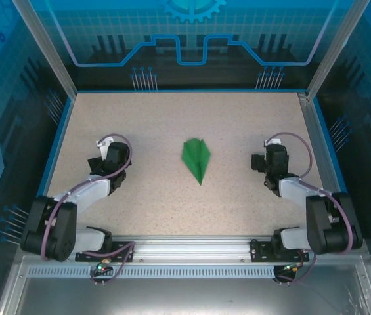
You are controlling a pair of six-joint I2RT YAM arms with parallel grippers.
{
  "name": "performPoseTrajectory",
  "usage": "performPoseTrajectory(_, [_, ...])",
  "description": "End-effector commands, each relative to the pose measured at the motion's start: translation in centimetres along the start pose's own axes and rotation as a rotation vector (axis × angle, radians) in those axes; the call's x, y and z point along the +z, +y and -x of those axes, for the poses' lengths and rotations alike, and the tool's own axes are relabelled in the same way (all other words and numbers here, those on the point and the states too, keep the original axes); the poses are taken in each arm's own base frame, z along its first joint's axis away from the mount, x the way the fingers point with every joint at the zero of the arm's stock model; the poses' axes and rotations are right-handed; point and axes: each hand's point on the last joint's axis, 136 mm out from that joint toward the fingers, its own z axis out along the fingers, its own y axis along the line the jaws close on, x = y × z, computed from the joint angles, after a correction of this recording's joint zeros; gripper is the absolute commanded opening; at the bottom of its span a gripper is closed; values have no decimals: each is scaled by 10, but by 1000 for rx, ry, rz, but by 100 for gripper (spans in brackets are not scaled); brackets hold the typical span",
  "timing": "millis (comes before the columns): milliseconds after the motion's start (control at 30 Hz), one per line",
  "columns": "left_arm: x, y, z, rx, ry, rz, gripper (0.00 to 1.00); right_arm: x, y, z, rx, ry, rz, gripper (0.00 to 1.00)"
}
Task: Fold a paper plane with a square sheet of paper (pick it up from the middle)
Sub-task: Reset both arms
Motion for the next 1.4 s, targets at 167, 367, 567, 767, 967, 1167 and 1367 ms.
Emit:
performPoseTrajectory(167, [14,-41,36,18,-235,-252,99,7,45,45,-92,-294,235,88])
performPoseTrajectory(367, [20,-50,25,5,-269,-376,99,8,43,45,-85,-281,233,95])
performPoseTrajectory(567, [23,-50,22,5,-215,-389,99,10,39,45,-63,-271,230,99])
performPoseTrajectory(767, [22,-52,23,9,-215,-403,99,10,39,45,-62,-271,227,99])
performPoseTrajectory(967, [22,-52,23,9,-214,-401,99,10,39,45,-62,-270,230,99])
performPoseTrajectory(1167, [22,-52,23,9,-214,-403,99,11,39,44,-63,-269,229,99])
performPoseTrajectory(1367, [23,-52,23,10,-214,-403,99,10,39,44,-64,-270,230,99])
